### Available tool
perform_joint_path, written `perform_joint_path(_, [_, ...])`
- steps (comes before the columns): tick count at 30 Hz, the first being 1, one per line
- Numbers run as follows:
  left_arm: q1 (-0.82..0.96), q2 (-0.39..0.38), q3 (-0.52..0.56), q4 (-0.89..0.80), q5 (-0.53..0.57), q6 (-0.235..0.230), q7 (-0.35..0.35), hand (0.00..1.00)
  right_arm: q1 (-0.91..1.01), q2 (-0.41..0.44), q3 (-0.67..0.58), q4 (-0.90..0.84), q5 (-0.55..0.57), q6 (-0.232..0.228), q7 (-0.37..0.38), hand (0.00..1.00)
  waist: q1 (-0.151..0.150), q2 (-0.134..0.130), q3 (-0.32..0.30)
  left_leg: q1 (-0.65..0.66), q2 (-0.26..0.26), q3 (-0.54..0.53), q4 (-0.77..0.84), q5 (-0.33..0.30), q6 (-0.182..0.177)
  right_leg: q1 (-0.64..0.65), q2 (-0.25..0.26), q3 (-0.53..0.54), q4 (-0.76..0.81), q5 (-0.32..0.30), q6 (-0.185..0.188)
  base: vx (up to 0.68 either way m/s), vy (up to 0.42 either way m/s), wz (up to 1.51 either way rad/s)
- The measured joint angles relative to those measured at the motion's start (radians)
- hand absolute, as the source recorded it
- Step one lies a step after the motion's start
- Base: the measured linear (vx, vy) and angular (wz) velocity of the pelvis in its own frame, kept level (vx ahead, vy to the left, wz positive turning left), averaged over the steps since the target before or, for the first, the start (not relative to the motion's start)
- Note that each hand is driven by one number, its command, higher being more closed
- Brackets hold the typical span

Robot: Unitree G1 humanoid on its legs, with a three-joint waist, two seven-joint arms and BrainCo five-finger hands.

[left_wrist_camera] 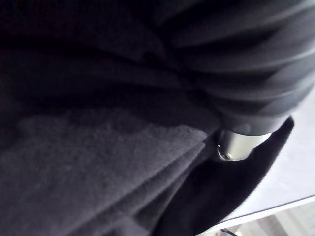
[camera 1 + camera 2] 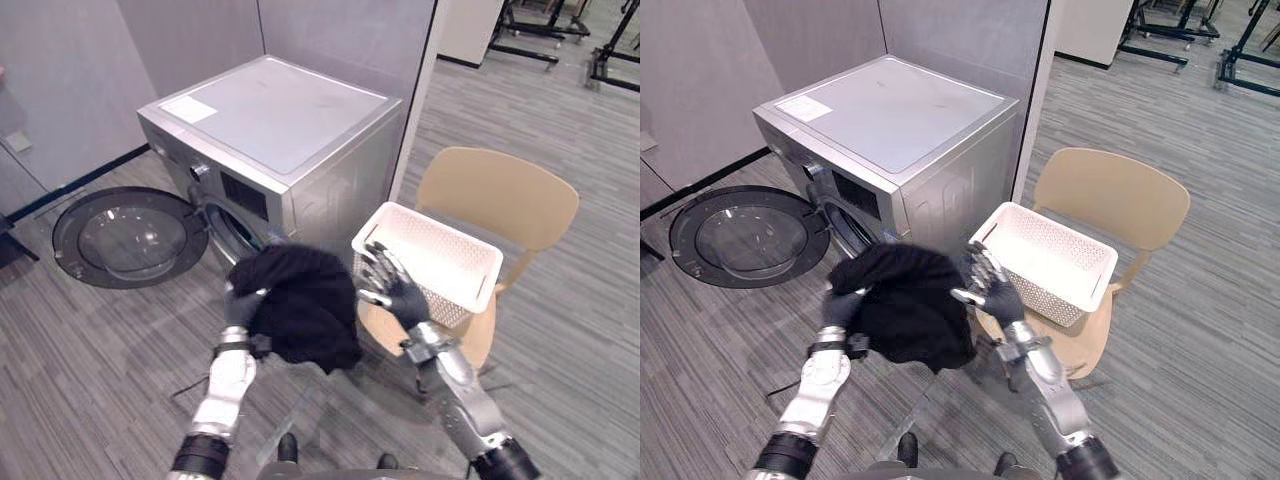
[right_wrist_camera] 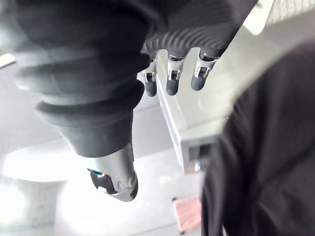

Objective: Pick up the laundry basket with both hands and put the clothes into the washing machine.

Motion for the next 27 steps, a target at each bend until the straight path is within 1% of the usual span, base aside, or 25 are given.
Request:
perform_joint_path(2, [0.022,-0.015,0.013,0.032,-0.01,0.004,-0.002,1.0,0.02,0.003,-0.046,-0.035,-0.008,-0.004,-0.002,0.0,0.0,0.0,0.0,-0.001,0.0,0.001,0.0,0.0,0.0,-0.009,-0.005,0.001,0.017,-0.009,-0.004,0.06,-0.013,-0.03])
perform_joint_path(4, [0.033,-0.031,0.018,0.061,-0.026,0.008,-0.002,1.0,0.031,0.007,-0.055,-0.056,-0.01,-0.015,-0.01,0.0,-0.002,-0.002,0.0,-0.003,-0.001,0.002,0.0,-0.001,-0.001,-0.02,-0.009,0.002,0.039,-0.021,-0.007,0.06,-0.012,0.01])
perform_joint_path(5, [0.045,-0.038,0.022,0.066,-0.033,0.017,-0.003,1.0,0.036,0.007,-0.068,-0.059,-0.017,-0.024,-0.014,0.0,-0.004,-0.003,0.001,-0.004,-0.002,0.001,0.0,-0.001,-0.001,-0.027,-0.012,0.002,0.053,-0.03,-0.006,0.05,-0.018,0.02])
perform_joint_path(8, [0.071,-0.039,0.047,0.067,-0.047,0.018,-0.005,1.0,0.064,0.011,-0.117,-0.046,-0.029,-0.029,-0.019,0.0,-0.004,-0.005,0.001,-0.007,-0.004,0.001,0.0,-0.001,-0.001,-0.041,-0.015,0.002,0.076,-0.044,-0.009,0.04,-0.016,0.01])
perform_joint_path(10, [0.086,-0.039,0.074,0.067,-0.054,0.018,-0.005,1.0,0.069,0.021,-0.141,-0.006,-0.044,-0.03,-0.025,0.0,-0.012,-0.005,0.001,-0.007,-0.004,0.001,0.0,-0.001,-0.001,-0.04,-0.014,0.001,0.074,-0.044,-0.009,0.04,-0.011,0.01])
perform_joint_path(11, [0.093,-0.035,0.081,0.079,-0.067,0.017,-0.006,1.0,0.07,0.03,-0.155,0.026,-0.069,-0.03,-0.037,0.0,-0.021,-0.005,0.0,-0.007,-0.006,0.001,0.0,-0.001,-0.001,-0.037,-0.013,-0.001,0.071,-0.044,-0.009,0.0,0.0,0.0])
perform_joint_path(13, [0.093,-0.033,0.083,0.123,-0.069,0.017,-0.01,1.0,0.071,0.031,-0.159,0.087,-0.102,-0.03,-0.044,0.0,-0.026,-0.005,0.0,-0.007,-0.009,0.001,0.0,-0.001,-0.001,-0.036,-0.013,-0.001,0.063,-0.042,-0.009,0.0,0.0,0.0])
perform_joint_path(16, [0.097,-0.035,0.082,0.204,-0.074,0.018,-0.036,1.0,0.072,0.041,-0.159,0.244,-0.23,-0.025,-0.067,0.0,-0.026,-0.005,0.0,-0.007,-0.011,-0.002,0.0,-0.001,-0.001,-0.025,-0.013,-0.005,0.043,-0.034,-0.005,0.01,0.01,0.04])
perform_joint_path(17, [0.109,-0.036,0.082,0.229,-0.086,0.018,-0.049,1.0,0.072,0.046,-0.157,0.332,-0.313,-0.016,-0.084,0.0,-0.027,-0.005,0.0,-0.007,-0.011,-0.008,0.0,-0.001,-0.001,-0.014,-0.011,-0.011,0.028,-0.03,-0.001,0.02,0.012,0.14])
perform_joint_path(20, [0.133,-0.042,0.086,0.305,-0.121,0.018,-0.053,1.0,0.069,0.053,-0.156,0.506,-0.448,0.019,-0.116,0.0,-0.023,-0.004,0.001,-0.017,-0.014,-0.034,0.0,-0.001,-0.001,0.001,-0.012,-0.039,0.007,-0.028,0.004,0.02,0.011,0.24])
perform_joint_path(21, [0.139,-0.048,0.097,0.328,-0.128,0.019,-0.055,1.0,0.069,0.058,-0.156,0.542,-0.474,0.024,-0.128,0.0,-0.024,-0.002,0.002,-0.024,-0.015,-0.046,0.0,-0.001,-0.001,0.002,-0.013,-0.051,0.003,-0.028,0.005,0.03,0.008,0.51])
perform_joint_path(22, [0.151,-0.06,0.11,0.359,-0.168,0.022,-0.072,1.0,0.069,0.072,-0.158,0.608,-0.513,0.033,-0.147,0.0,-0.024,0.0,0.005,-0.046,-0.02,-0.08,0.002,0.001,0.0,0.005,-0.016,-0.086,0.0,-0.03,0.008,0.03,0.002,0.59])
perform_joint_path(23, [0.154,-0.063,0.11,0.369,-0.177,0.024,-0.074,1.0,0.068,0.077,-0.16,0.631,-0.52,0.04,-0.149,0.0,-0.023,0.001,0.006,-0.058,-0.024,-0.094,0.007,0.001,0.0,0.006,-0.019,-0.105,0.002,-0.031,0.01,0.04,0.008,0.81])
perform_joint_path(24, [0.157,-0.071,0.112,0.377,-0.196,0.026,-0.076,1.0,0.066,0.084,-0.166,0.667,-0.53,0.047,-0.156,0.0,-0.022,0.002,0.009,-0.079,-0.032,-0.13,0.016,0.009,0.0,0.009,-0.031,-0.14,0.006,-0.035,0.009,0.04,0.002,1.3])
perform_joint_path(25, [0.156,-0.088,0.114,0.379,-0.223,0.026,-0.089,1.0,0.063,0.092,-0.187,0.721,-0.537,0.051,-0.173,0.0,-0.019,0.009,0.02,-0.113,-0.051,-0.19,0.029,0.023,0.002,0.023,-0.047,-0.217,0.02,-0.056,0.021,0.04,-0.002,1.41])
perform_joint_path(27, [0.156,-0.099,0.114,0.38,-0.235,0.026,-0.094,1.0,0.051,0.095,-0.203,0.763,-0.537,0.054,-0.178,0.0,-0.012,0.013,0.03,-0.126,-0.067,-0.202,0.028,0.04,0.011,0.031,-0.072,-0.266,0.039,-0.075,0.027,0.02,0.039,1.3])
